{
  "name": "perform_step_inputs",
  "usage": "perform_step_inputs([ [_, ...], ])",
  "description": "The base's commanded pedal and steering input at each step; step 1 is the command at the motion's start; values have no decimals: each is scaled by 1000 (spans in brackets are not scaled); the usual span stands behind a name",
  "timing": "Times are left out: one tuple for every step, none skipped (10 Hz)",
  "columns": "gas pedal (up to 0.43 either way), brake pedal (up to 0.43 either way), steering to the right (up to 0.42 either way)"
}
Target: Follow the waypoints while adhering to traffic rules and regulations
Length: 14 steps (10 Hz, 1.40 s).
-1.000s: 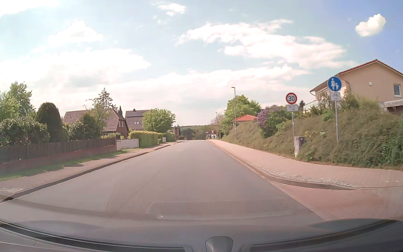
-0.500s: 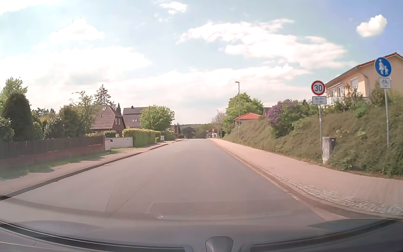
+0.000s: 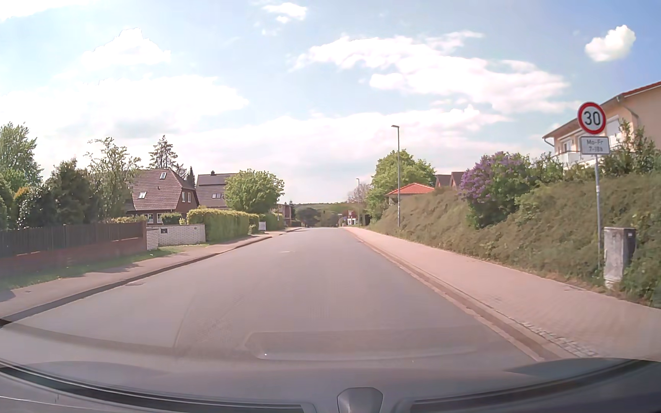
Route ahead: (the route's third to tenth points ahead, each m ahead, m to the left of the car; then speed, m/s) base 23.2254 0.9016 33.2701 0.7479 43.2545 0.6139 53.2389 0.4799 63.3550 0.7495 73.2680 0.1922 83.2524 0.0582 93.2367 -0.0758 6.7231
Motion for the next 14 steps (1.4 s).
perform_step_inputs([
  [39,0,-3],
  [39,0,-3],
  [39,0,-3],
  [39,0,-3],
  [39,0,-3],
  [39,0,-3],
  [47,0,-3],
  [47,0,-3],
  [67,0,-3],
  [67,0,-3],
  [67,0,-3],
  [67,0,-3],
  [67,0,-3],
  [67,0,-3],
])
